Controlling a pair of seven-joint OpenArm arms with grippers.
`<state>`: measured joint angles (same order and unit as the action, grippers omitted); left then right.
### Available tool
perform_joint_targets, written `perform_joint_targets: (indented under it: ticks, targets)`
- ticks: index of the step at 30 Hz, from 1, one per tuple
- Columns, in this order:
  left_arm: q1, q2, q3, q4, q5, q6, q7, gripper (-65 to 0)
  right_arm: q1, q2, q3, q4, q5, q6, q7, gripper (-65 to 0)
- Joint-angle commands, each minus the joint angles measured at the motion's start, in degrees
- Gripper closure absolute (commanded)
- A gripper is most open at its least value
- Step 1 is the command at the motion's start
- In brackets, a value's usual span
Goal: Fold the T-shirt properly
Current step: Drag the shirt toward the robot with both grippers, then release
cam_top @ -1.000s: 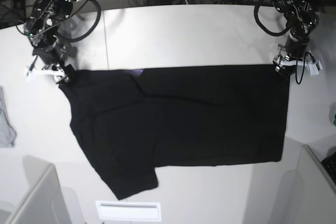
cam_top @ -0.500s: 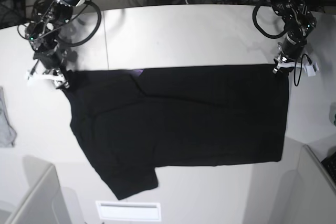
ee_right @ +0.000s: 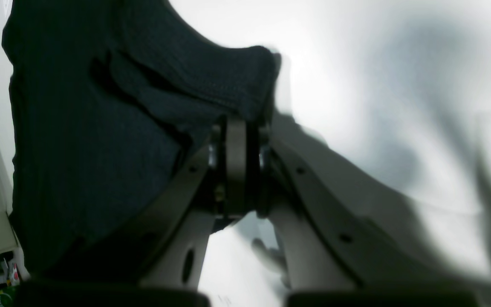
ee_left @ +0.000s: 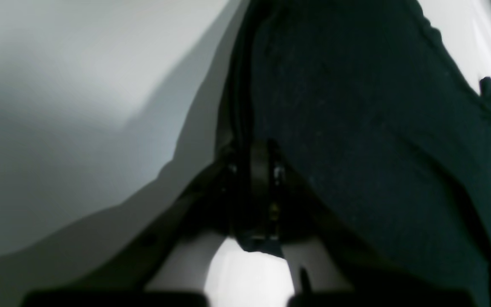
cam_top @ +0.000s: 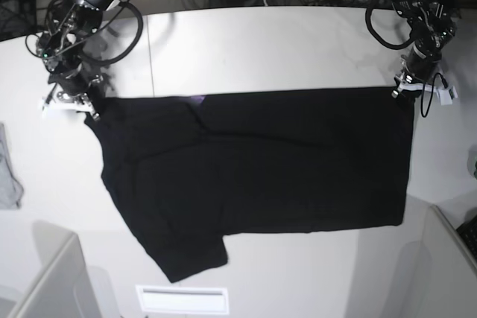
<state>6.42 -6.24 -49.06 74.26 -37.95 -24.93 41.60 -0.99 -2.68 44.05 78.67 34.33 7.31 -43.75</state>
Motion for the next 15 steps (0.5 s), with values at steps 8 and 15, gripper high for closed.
perform_joint_targets:
  ticks: [8, 15]
  targets:
    - [8.4, -3.83, 3.83, 8.16, 1.6, 1.15, 1.52, 0.0, -4.15, -0.36, 0.04, 7.17, -2.02, -1.46, -3.24, 0.0]
    - [14.9, -3.83, 7.08, 15.98, 1.52, 1.15, 1.52, 0.0, -13.47, -2.03, 0.12, 18.78, -2.02, -1.55, -3.24, 0.0]
